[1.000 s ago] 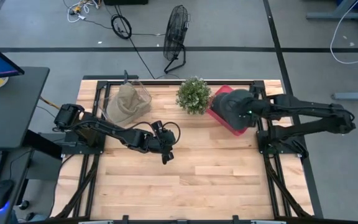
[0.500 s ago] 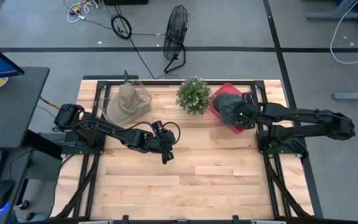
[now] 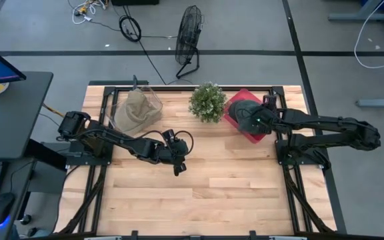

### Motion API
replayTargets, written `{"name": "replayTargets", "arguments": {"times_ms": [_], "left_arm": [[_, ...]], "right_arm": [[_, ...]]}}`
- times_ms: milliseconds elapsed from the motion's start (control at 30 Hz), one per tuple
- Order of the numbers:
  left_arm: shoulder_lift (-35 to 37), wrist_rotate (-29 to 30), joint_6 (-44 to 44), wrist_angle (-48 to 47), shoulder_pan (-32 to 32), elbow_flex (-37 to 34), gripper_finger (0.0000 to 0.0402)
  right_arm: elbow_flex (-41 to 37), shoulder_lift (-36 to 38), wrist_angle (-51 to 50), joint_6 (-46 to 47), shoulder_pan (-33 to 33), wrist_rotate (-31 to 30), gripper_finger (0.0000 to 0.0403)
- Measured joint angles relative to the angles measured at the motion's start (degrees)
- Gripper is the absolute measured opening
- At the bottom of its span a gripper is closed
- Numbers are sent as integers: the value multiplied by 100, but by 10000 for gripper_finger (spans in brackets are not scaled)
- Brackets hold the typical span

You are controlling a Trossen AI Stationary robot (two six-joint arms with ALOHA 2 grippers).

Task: Pick & Place hat
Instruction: Put the black cap into the red bin

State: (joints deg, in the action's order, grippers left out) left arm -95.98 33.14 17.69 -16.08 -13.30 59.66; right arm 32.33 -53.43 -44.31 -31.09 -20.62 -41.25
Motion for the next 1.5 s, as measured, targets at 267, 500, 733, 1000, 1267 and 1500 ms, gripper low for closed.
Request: {"name": "replayTargets", "arguments": {"times_ms": [267, 500, 733, 1000, 1267, 1500], "left_arm": [[0, -34, 11, 0, 0, -1, 181], [0, -34, 13, -1, 0, -2, 181], [0, -34, 13, -2, -2, -2, 181], [0, -36, 15, -3, 0, -2, 181], [0, -36, 15, -6, 0, -2, 181], [0, -37, 15, -4, 0, -2, 181]], "right_arm": [[1121, 0, -704, 1360, 155, -10, 216], [1702, 5, 185, 2745, 360, 1970, 181], [998, -344, 481, 3498, 396, 2567, 26], [871, -916, 546, 3513, 377, 2755, 5], [1444, -955, -542, 4384, 341, 2033, 3], [1642, -951, -1061, 5558, 387, 2132, 7]]}}
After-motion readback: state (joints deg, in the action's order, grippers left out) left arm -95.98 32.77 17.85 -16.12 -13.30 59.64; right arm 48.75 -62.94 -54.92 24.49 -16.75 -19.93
